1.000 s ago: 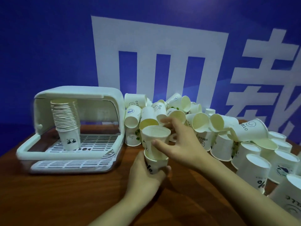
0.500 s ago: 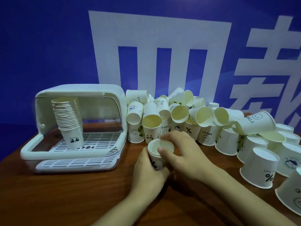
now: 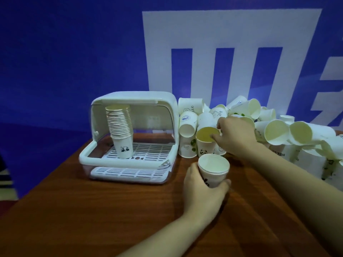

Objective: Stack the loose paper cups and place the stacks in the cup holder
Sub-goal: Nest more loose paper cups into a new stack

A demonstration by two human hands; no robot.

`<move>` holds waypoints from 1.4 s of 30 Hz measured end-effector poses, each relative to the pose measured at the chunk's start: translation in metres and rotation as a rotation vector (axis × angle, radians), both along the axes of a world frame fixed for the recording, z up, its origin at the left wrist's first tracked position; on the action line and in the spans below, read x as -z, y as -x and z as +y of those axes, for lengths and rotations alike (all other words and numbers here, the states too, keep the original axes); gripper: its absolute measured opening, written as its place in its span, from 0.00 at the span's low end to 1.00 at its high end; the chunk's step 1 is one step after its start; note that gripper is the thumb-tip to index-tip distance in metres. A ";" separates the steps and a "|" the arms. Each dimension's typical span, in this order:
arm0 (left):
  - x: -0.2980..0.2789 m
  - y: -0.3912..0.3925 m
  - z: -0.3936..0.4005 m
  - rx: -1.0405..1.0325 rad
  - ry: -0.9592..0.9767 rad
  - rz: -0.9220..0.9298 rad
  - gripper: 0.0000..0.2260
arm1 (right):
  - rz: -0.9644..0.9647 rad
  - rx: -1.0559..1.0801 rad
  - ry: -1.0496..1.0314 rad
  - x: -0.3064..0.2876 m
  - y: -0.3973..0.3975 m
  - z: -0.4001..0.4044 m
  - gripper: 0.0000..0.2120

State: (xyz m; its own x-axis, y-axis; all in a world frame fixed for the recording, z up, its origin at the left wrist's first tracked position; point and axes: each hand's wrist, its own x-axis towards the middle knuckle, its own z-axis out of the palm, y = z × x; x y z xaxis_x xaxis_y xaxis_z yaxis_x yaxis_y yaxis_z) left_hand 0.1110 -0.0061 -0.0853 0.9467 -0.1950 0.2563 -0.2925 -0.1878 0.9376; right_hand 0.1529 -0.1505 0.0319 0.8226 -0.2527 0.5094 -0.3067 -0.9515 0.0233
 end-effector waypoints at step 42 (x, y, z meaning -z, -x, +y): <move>0.002 -0.001 -0.004 0.027 0.049 -0.002 0.29 | -0.473 -0.595 -0.553 0.028 0.076 0.007 0.25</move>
State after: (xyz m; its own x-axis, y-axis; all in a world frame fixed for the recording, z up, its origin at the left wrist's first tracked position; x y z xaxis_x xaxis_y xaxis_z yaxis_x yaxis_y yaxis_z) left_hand 0.1119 -0.0100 -0.0878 0.9408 -0.2078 0.2679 -0.2985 -0.1334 0.9450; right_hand 0.0770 -0.1430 0.0041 0.6325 -0.1635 0.7571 0.3713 -0.7939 -0.4816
